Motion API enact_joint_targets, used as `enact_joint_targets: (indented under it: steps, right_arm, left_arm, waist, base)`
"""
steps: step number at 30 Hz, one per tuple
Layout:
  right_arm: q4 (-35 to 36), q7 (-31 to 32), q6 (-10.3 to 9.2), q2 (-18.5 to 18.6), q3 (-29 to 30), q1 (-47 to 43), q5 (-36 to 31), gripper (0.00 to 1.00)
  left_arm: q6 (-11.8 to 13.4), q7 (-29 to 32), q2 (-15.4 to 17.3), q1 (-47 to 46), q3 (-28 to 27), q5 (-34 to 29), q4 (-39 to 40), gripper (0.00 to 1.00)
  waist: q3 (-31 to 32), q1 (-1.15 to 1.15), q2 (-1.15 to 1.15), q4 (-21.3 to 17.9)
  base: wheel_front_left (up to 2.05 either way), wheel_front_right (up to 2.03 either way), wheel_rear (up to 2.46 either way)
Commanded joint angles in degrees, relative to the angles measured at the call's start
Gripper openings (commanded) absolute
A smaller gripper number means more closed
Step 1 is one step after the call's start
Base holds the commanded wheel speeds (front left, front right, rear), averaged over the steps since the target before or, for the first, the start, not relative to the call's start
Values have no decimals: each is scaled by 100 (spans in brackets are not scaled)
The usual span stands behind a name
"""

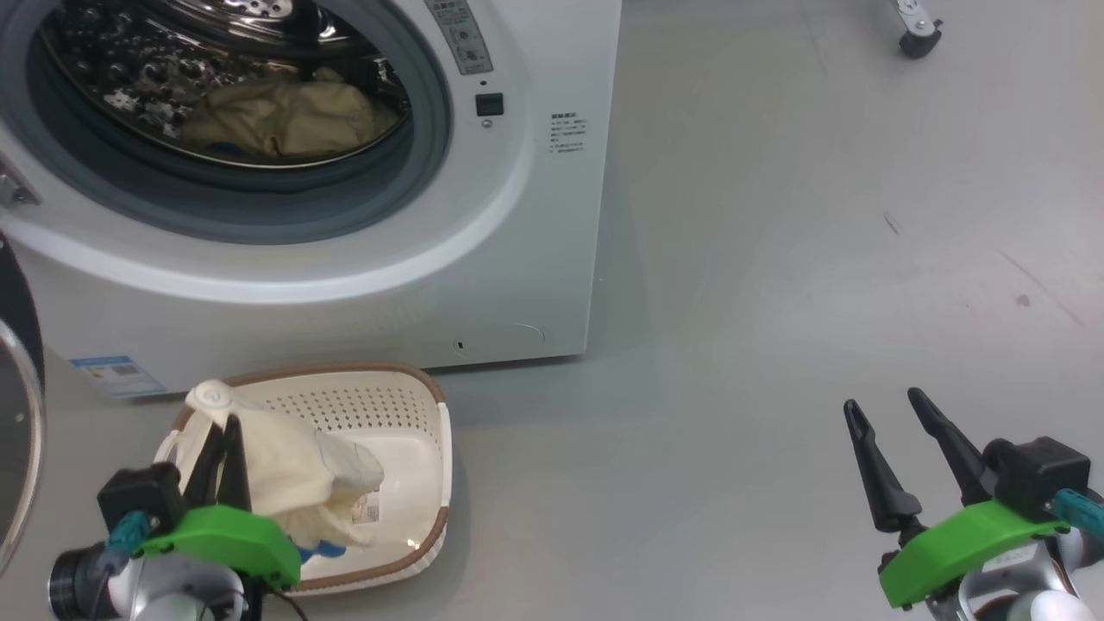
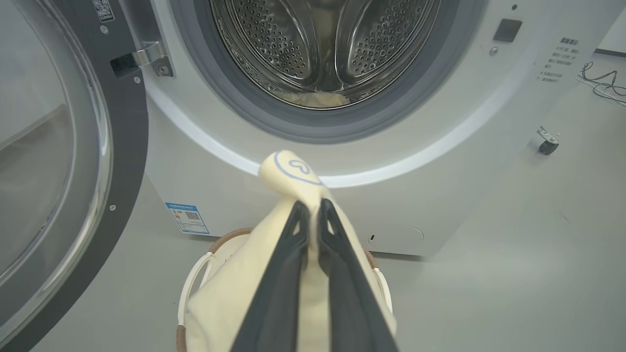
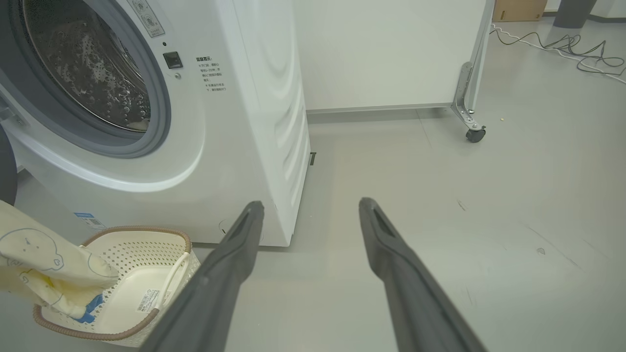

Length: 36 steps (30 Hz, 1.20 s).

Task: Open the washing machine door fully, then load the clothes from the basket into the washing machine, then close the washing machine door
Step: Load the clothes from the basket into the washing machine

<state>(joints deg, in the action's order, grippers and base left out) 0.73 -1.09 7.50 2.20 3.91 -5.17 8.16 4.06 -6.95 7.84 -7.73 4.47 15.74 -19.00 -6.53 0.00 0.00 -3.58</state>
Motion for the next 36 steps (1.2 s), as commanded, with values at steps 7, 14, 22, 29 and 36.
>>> enact_joint_targets:
  steps: [7, 14, 22, 29, 36]
  right_arm:
    - [69, -285, -1, 67, -243, 565, 198, 100]
    - [-193, -590, -1, 67, -420, 919, 415, 100]
    - [-624, -991, -1, 67, -663, 1347, 674, 100]
    - [-906, -1211, -1, 67, -898, 1708, 856, 100]
    - [-1129, -1329, -1, 67, -1112, 1937, 1051, 100]
  left_arm:
    - [1, 376, 488, -1162, -282, 43, 1, 0]
    - [-27, 787, 966, -2373, -476, 96, -240, 0]
    - [-66, 1473, 1555, -3724, -660, 180, -544, 0]
    - [-93, 2048, 2057, -4900, -914, 389, -795, 0]
    - [-186, 2491, 2459, -5859, -809, 313, -810, 0]
  waist:
    - [-737, 0, 0, -561]
    - [-1501, 0, 0, -988]
    - [-2171, 0, 0, -1407]
    - [-2788, 0, 0, -1692]
    - [-3306, 0, 0, -1848]
  base:
    - [0, 0, 0]
    - [0, 0, 0]
    - [0, 0, 0]
    - [0, 0, 0]
    - [0, 0, 0]
